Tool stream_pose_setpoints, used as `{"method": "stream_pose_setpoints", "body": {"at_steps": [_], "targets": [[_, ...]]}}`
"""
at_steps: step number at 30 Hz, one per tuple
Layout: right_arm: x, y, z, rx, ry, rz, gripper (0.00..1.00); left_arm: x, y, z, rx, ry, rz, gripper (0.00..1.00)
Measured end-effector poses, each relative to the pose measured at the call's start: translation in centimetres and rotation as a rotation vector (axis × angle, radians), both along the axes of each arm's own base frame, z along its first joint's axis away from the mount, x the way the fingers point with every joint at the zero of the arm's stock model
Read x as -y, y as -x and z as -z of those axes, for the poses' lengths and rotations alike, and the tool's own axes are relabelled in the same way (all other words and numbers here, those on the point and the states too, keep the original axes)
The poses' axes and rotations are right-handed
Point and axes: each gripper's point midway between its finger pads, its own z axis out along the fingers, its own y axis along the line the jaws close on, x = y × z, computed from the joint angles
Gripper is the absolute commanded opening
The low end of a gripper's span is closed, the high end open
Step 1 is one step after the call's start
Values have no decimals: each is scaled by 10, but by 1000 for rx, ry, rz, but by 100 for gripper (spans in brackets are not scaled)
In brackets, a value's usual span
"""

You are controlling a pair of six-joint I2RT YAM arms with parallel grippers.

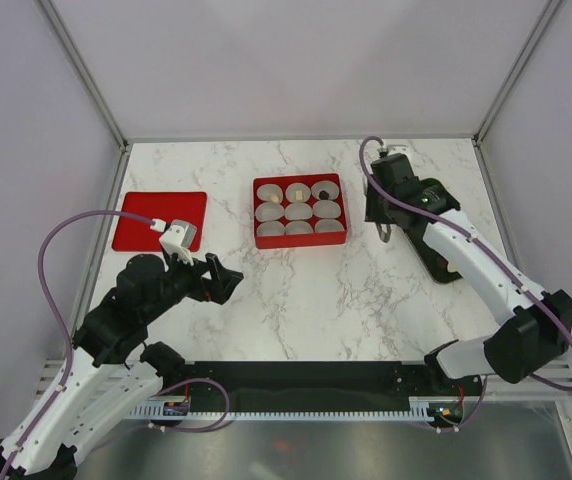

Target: Pack the chocolate

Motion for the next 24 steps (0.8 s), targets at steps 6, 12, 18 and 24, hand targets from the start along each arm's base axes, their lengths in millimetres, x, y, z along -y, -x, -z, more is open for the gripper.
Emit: {"method": "stream_pose_setpoints", "body": {"at_steps": [6, 12, 18, 24], "targets": [[93, 35, 48, -147, 97, 206, 49, 0, 0, 0, 0, 0, 1, 100], [145, 51, 57, -188, 139, 357, 49, 0, 0, 0, -2, 0, 2, 100], [174, 60, 77, -243, 112, 450, 49, 1, 0, 0, -2, 0, 4, 100], [172, 53, 92, -251, 64, 446, 49, 1, 0, 0, -3, 1, 5, 100]]}}
